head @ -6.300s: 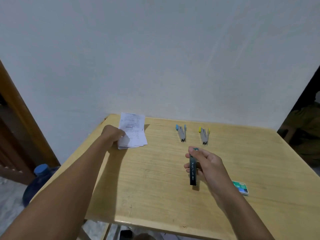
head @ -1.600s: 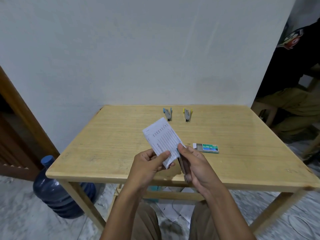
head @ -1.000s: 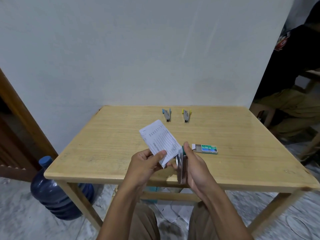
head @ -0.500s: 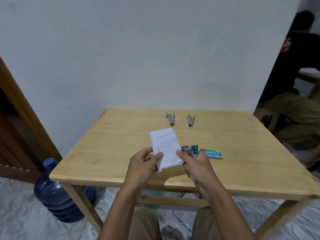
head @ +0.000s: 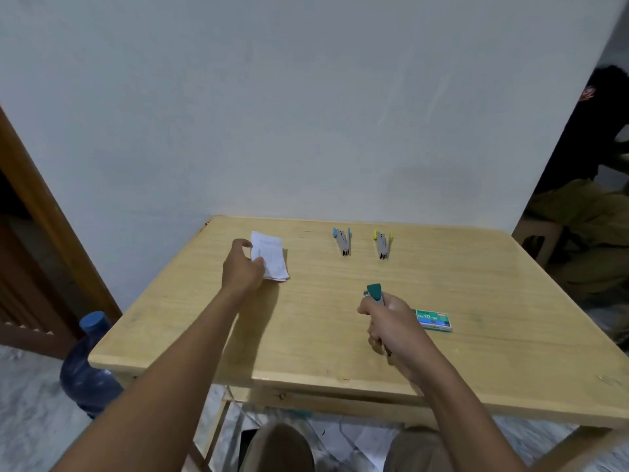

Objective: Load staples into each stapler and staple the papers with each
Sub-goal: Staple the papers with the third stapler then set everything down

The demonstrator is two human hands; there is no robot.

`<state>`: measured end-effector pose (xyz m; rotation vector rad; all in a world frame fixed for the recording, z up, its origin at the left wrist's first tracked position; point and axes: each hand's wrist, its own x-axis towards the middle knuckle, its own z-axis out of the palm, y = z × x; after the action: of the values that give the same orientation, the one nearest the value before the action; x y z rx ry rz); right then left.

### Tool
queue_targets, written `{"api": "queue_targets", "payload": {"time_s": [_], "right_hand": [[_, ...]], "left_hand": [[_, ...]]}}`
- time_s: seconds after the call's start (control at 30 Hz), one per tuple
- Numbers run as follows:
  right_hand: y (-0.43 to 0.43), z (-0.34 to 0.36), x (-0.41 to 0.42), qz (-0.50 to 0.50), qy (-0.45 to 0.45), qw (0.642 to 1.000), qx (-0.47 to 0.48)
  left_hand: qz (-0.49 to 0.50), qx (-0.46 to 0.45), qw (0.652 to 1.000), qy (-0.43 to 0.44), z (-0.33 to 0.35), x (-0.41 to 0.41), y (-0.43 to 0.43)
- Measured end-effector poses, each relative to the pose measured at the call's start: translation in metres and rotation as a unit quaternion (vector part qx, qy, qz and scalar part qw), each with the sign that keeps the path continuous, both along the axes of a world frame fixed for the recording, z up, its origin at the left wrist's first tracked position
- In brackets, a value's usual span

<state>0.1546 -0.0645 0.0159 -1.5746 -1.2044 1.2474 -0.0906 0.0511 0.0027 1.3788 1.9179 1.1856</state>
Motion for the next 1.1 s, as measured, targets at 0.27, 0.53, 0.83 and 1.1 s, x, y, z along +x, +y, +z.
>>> {"api": "queue_targets", "payload": {"time_s": [0.27,0.53,0.83,1.1], "right_hand": [[0.039,0.007,-0.009,0.124,-0.198,0.971,0.049],[0.143,-0.006,-0.056,0.174,-0.411,0.895,-0.021],[0.211,-0.016,-0.099,0.036,-0.457,0.886,0.069],[0.205,-0.027,-0.087,0.054,-0.416,0.901,0.109]], "left_hand": [[0.044,0.006,0.958,0.283,-0.027,-0.009,0.023],[0.037,0.036,0.955,0.293,-0.038,-0.002,0.016],[0.044,0.031,0.952,0.3,-0.041,-0.002,0.022],[0.055,0.045,0.955,0.289,-0.041,0.0,0.024]]}}
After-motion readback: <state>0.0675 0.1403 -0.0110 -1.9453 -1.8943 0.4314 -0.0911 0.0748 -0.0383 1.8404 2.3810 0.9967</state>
